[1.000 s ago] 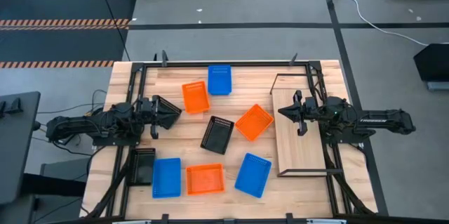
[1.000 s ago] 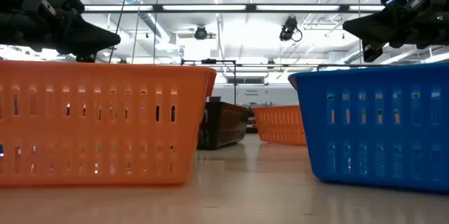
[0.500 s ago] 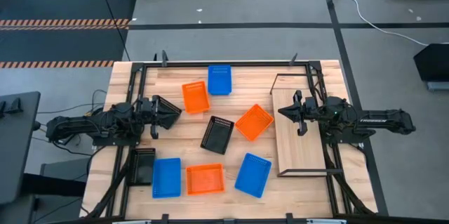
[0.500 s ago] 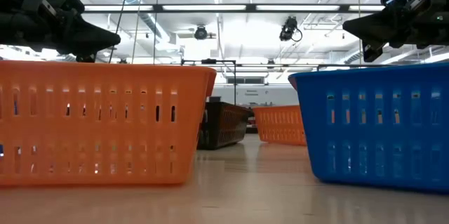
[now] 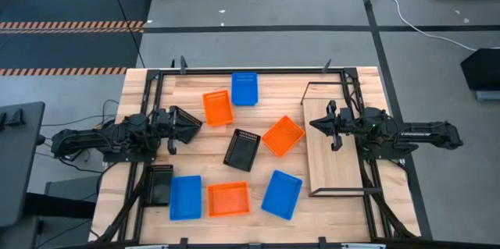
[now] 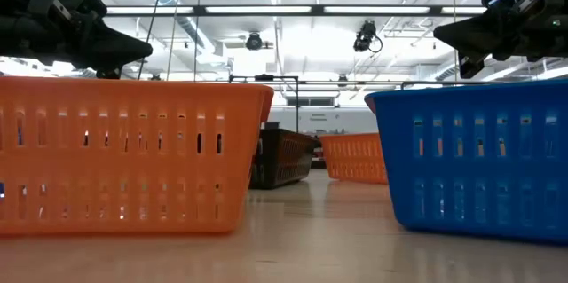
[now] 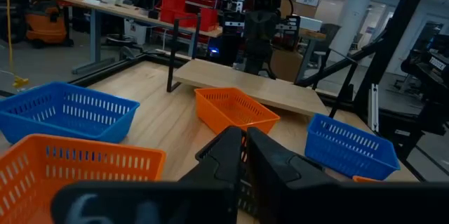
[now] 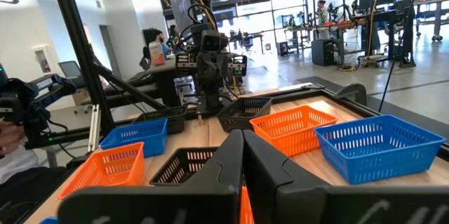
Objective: Stack baskets on shelf by color
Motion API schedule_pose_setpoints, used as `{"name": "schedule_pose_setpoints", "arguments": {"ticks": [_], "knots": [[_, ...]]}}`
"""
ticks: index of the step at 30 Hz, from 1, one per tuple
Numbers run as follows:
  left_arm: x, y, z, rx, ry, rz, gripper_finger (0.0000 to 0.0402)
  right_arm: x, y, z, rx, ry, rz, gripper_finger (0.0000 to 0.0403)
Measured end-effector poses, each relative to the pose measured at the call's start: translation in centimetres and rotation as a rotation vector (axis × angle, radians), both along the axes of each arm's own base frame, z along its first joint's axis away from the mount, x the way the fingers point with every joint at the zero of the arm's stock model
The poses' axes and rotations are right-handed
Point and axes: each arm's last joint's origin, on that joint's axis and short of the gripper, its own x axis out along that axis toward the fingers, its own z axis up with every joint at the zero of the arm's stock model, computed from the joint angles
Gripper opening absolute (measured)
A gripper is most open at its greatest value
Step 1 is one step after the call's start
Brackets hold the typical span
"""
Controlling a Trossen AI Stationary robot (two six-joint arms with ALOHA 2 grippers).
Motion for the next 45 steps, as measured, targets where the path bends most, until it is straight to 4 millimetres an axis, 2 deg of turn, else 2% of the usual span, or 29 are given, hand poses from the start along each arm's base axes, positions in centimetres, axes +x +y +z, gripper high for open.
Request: {"name": "schedule_pose_setpoints", "arguments": {"ticks": [22, 29, 34, 37, 45], "knots": [[0.0, -0.1, 0.1, -0.083, -0.024, -0.028, 0.0035, 0.0, 0.0, 0.0, 0.0, 0.001, 0.0, 0.0018], [0.0, -0.3, 0.4, -0.02, -0.043, -0.101, 0.0032, 0.0, 0.0, 0.0, 0.0, 0.0, 0.0, 0.0018], [-0.2, -0.3, 2.4, -0.026, -0.179, -0.094, 0.0044, 0.0, 0.0, 0.0, 0.0, 0.0, 0.0, 0.0018], [-0.7, -0.2, 4.8, 0.025, -0.215, -0.046, 0.0069, -0.1, -0.2, 0.4, -0.003, -0.041, -0.053, 0.0018], [0.0, 0.4, 8.6, 0.146, -0.051, 0.125, 0.0173, -0.3, -0.2, 1.5, 0.038, -0.16, -0.06, 0.0018]]}}
